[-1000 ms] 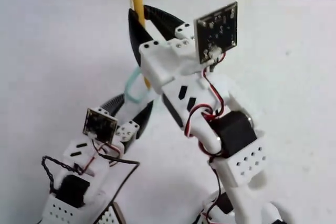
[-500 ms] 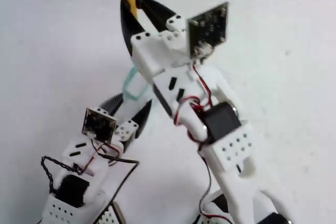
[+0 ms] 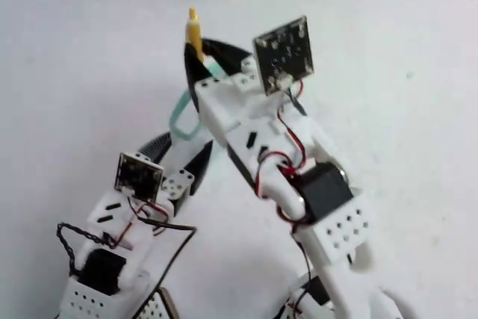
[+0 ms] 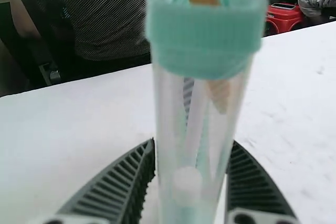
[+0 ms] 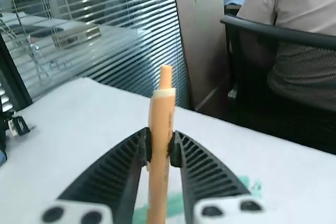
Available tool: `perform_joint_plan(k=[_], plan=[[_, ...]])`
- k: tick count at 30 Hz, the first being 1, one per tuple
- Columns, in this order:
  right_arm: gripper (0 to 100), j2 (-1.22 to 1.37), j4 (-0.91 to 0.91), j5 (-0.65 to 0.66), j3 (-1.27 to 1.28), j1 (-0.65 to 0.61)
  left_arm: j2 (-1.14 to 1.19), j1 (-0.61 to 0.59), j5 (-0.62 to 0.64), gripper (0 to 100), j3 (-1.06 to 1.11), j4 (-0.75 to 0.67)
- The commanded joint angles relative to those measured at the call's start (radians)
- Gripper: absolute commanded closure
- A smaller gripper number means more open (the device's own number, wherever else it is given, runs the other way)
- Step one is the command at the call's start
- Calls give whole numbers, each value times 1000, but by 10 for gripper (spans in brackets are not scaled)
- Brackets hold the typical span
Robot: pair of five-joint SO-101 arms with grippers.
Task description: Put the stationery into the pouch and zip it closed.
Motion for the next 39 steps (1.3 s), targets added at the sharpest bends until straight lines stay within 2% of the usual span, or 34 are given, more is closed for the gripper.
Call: perform_joint_plan(k=[1, 7, 15, 23, 26, 32, 39], plan=[[981, -39, 88, 2, -3, -8, -8, -10, 2, 790, -15, -25], [981, -8, 193, 101, -2, -15, -8, -10, 2, 790, -15, -25], [981, 120, 262, 107, -6, -16, -8, -10, 2, 790, -15, -25], [981, 91, 344, 109, -26, -15, -8, -10, 2, 790, -12, -25], [981, 53, 311, 118, -69, 22, -8, -10, 2, 790, -14, -25], [981, 33, 136, 325, -60, 50, -8, -10, 2, 790, -14, -21], [981, 7, 22, 345, 40, 51, -8, -10, 2, 790, -14, -23]])
